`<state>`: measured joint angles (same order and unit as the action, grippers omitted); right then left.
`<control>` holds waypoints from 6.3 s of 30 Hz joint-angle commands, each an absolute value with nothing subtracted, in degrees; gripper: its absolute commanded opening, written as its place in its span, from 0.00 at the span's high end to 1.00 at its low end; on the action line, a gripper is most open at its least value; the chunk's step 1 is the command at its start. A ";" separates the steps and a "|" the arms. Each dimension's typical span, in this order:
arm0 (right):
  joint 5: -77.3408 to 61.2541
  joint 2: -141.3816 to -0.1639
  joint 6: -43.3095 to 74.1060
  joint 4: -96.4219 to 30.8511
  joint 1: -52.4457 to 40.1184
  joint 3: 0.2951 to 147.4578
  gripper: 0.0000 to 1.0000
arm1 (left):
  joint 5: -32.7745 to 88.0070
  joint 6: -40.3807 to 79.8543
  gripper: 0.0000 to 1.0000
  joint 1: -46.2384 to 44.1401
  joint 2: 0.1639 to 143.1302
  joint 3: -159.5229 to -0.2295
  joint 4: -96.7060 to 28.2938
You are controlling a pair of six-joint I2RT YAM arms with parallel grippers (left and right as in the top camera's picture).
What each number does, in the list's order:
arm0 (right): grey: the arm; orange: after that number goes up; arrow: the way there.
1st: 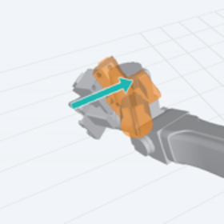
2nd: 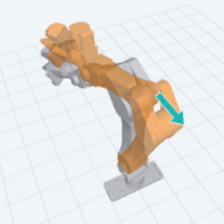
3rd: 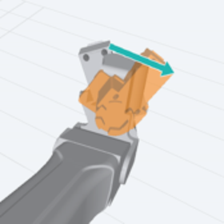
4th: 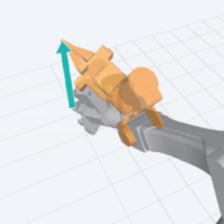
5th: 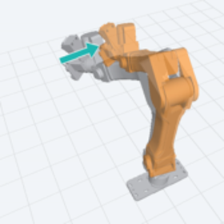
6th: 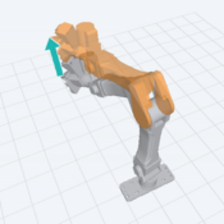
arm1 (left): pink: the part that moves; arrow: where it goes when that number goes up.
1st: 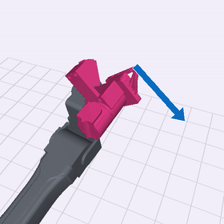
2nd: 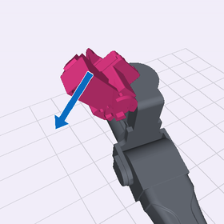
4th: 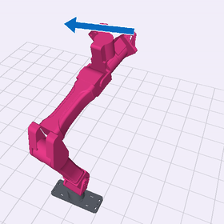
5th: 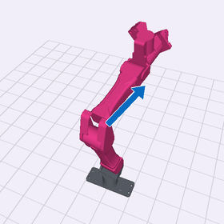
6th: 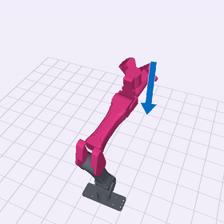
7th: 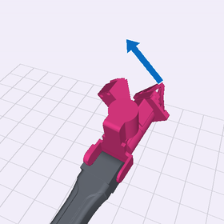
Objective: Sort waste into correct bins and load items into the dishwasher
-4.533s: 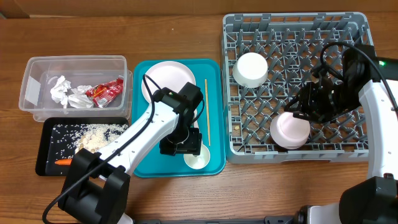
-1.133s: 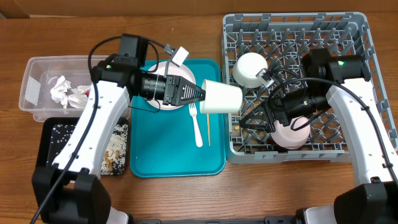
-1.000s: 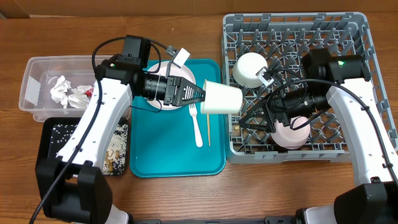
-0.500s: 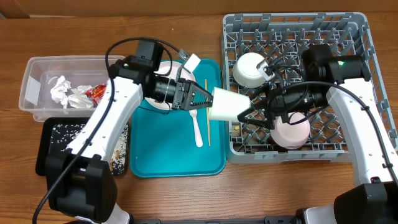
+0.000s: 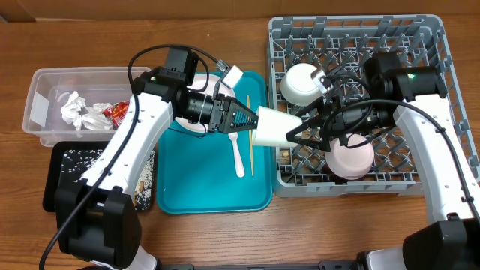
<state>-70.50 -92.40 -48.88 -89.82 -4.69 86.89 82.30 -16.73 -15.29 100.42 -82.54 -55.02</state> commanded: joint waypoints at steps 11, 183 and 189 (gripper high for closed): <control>-75.37 -91.61 -49.54 -89.14 -5.41 87.33 0.23 | 83.37 -18.22 0.96 -15.57 100.57 -82.54 -53.80; -5.21 -94.65 11.99 -62.43 -8.14 79.88 0.67 | 52.07 -8.54 0.56 -10.94 100.57 -82.54 -61.93; -5.23 -94.65 12.01 -62.67 -8.16 79.88 0.67 | 52.07 -8.54 0.56 -10.94 100.57 -82.54 -61.91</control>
<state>-2.72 -93.17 11.92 -62.57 -7.97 81.89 52.21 -8.93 -11.05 100.42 -82.54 -61.78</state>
